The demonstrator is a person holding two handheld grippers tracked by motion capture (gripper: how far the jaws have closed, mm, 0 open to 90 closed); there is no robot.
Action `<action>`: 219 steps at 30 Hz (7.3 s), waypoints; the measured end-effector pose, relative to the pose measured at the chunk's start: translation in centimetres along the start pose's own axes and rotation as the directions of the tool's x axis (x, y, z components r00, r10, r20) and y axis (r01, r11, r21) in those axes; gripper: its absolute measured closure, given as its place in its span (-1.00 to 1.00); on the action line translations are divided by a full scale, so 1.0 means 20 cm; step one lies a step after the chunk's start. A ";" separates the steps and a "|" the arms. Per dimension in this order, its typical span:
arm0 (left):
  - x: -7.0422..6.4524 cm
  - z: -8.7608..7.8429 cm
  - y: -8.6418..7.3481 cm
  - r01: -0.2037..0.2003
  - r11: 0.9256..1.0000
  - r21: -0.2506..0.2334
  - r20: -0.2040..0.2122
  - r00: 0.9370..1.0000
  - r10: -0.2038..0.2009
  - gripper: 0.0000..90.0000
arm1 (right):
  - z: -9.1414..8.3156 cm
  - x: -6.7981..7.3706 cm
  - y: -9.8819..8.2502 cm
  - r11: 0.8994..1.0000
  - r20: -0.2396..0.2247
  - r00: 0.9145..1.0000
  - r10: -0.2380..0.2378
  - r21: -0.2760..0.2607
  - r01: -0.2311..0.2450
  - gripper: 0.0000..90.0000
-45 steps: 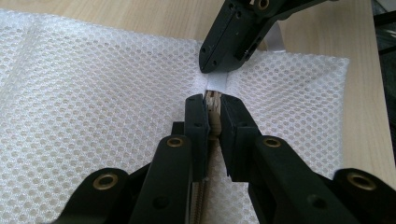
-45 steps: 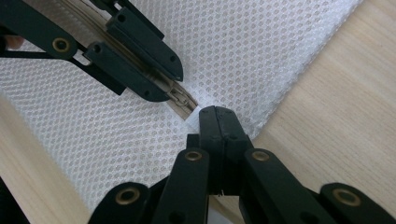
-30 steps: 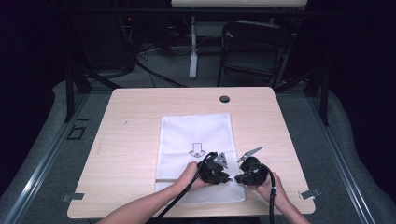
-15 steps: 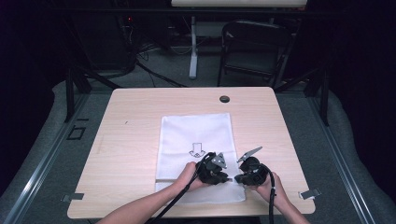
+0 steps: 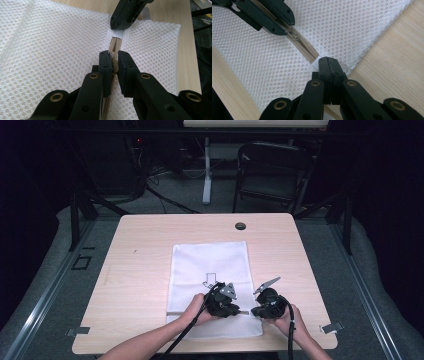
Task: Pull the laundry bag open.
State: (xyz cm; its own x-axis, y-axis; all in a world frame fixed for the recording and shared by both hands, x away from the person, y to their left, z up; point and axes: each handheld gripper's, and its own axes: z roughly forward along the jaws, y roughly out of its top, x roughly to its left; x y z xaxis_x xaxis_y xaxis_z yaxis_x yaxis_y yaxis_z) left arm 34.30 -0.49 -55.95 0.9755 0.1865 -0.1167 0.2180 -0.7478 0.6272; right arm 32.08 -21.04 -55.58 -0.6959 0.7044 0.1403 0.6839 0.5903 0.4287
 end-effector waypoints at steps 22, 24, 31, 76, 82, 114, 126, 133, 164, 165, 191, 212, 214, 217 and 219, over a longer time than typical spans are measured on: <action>0.01 -0.06 -0.04 0.018 0.999 -0.038 0.013 1.000 -0.017 0.82 | 0.00 0.00 -0.01 1.000 -0.003 1.000 0.002 -0.009 -0.002 1.00; 0.01 -0.07 -0.05 0.017 0.999 -0.039 0.011 1.000 -0.016 0.82 | 0.00 -0.01 -0.01 1.000 -0.004 1.000 -0.005 -0.010 0.005 1.00; 0.01 -0.09 -0.06 0.016 0.999 -0.038 0.005 1.000 -0.016 0.82 | 0.00 -0.01 -0.01 1.000 -0.006 1.000 -0.001 -0.014 0.001 1.00; 0.03 -0.17 -0.16 0.028 0.999 -0.037 0.013 1.000 -0.027 0.82 | -0.01 0.00 -0.01 1.000 0.001 1.000 0.020 0.013 -0.020 1.00; 0.03 -0.18 -0.17 0.025 0.999 -0.040 0.014 1.000 -0.024 0.82 | -0.01 0.00 -0.01 1.000 -0.004 1.000 0.012 0.021 -0.012 1.00; 0.05 -0.29 -0.28 0.043 0.997 -0.057 0.020 0.999 -0.042 0.82 | -0.01 -0.01 0.00 1.000 -0.012 1.000 0.000 0.020 0.000 1.00; 0.05 -0.32 -0.31 0.049 0.997 -0.064 0.018 0.999 -0.047 0.82 | -0.01 -0.01 -0.01 1.000 -0.008 1.000 0.002 0.018 -0.001 1.00; 0.05 -0.31 -0.31 0.047 0.996 -0.069 0.024 0.999 -0.045 0.82 | -0.01 -0.01 0.00 1.000 -0.011 1.000 0.002 0.022 -0.002 1.00; 0.07 -0.42 -0.42 0.074 0.996 -0.056 0.005 0.997 -0.073 0.82 | -0.01 -0.01 0.00 1.000 -0.011 1.000 0.001 0.021 -0.001 1.00; 0.07 -0.42 -0.43 0.077 0.995 -0.061 0.003 0.997 -0.077 0.82 | -0.01 -0.01 0.00 1.000 -0.009 1.000 0.000 0.022 0.000 1.00; 0.07 -0.49 -0.49 0.072 0.995 -0.062 -0.016 0.997 -0.073 0.82 | -0.01 -0.01 0.00 1.000 -0.015 1.000 0.004 0.021 -0.004 1.00; 0.08 -0.44 -0.49 0.090 0.994 -0.065 -0.010 0.996 -0.091 0.82 | -0.04 0.02 0.03 0.999 -0.012 1.000 0.000 -0.035 -0.001 1.00; 0.08 -0.42 -0.47 0.081 0.995 -0.058 -0.010 0.997 -0.082 0.82 | -0.02 0.03 0.03 1.000 -0.006 1.000 -0.018 0.000 0.018 1.00; 0.08 -0.40 -0.47 0.076 0.996 -0.037 -0.019 0.997 -0.077 0.82 | 0.01 0.03 0.03 1.000 -0.016 1.000 -0.010 0.014 0.010 1.00; 0.08 -0.39 -0.47 0.073 0.997 -0.032 -0.009 0.997 -0.073 0.82 | 0.01 0.03 0.02 1.000 -0.011 1.000 0.009 -0.002 -0.009 1.00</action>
State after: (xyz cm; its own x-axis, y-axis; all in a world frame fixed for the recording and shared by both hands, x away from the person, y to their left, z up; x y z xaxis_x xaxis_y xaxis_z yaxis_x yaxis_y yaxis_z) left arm 33.60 11.84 -55.97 0.9566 0.2464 -0.1558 0.2876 -0.7114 0.6412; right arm 32.09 -20.29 -55.57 -0.6921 0.7052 0.1538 0.6895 0.5831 0.4297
